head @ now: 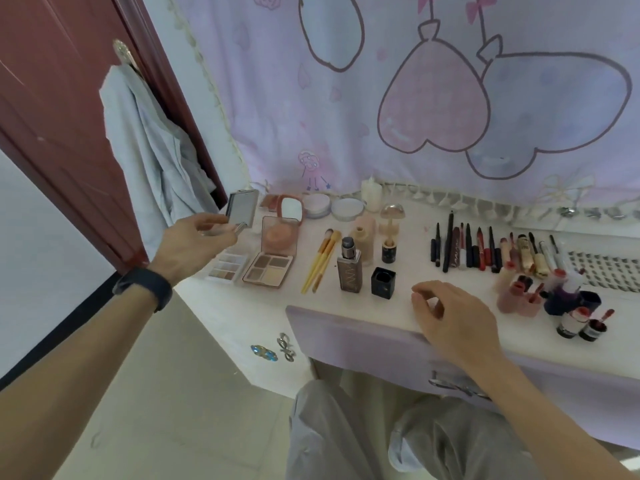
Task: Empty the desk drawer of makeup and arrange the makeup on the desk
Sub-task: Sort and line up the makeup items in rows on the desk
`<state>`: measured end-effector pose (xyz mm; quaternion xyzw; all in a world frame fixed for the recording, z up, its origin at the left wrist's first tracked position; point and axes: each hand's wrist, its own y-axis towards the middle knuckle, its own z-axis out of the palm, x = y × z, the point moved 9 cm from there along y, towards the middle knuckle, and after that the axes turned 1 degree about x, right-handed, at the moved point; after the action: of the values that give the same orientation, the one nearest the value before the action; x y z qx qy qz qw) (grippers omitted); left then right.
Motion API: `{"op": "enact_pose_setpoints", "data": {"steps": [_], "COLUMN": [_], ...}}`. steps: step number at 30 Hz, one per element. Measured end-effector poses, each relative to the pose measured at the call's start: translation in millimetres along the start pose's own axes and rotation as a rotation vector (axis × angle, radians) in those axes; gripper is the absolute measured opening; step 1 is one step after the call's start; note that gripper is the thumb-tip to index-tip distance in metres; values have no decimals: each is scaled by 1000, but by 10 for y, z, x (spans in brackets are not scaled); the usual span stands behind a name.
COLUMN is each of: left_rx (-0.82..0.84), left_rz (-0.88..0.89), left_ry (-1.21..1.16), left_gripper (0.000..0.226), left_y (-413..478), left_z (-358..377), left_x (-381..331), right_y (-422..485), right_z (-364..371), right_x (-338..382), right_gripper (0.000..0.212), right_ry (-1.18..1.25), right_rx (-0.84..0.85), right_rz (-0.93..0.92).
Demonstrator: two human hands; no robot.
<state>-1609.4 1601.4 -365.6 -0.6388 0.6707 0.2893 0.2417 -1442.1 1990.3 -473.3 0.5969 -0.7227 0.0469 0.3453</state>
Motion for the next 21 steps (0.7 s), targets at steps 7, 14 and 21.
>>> {"op": "enact_pose_setpoints", "data": {"steps": [7, 14, 21], "left_rx": [-128, -82, -67], "left_rz": [-14, -77, -77], "left_ry": [137, 230, 302], "left_gripper": [57, 59, 60], "left_y": [823, 1619, 2150], "left_z": [-35, 269, 560], "left_x": [96, 386, 622], "right_y": [14, -8, 14], "right_z": [64, 135, 189], "right_x": [39, -57, 7], "right_gripper": [9, 14, 26], "right_ry": [-123, -180, -339], "right_rx": [-72, -79, -80], "right_rz": [-64, -44, -103]}}
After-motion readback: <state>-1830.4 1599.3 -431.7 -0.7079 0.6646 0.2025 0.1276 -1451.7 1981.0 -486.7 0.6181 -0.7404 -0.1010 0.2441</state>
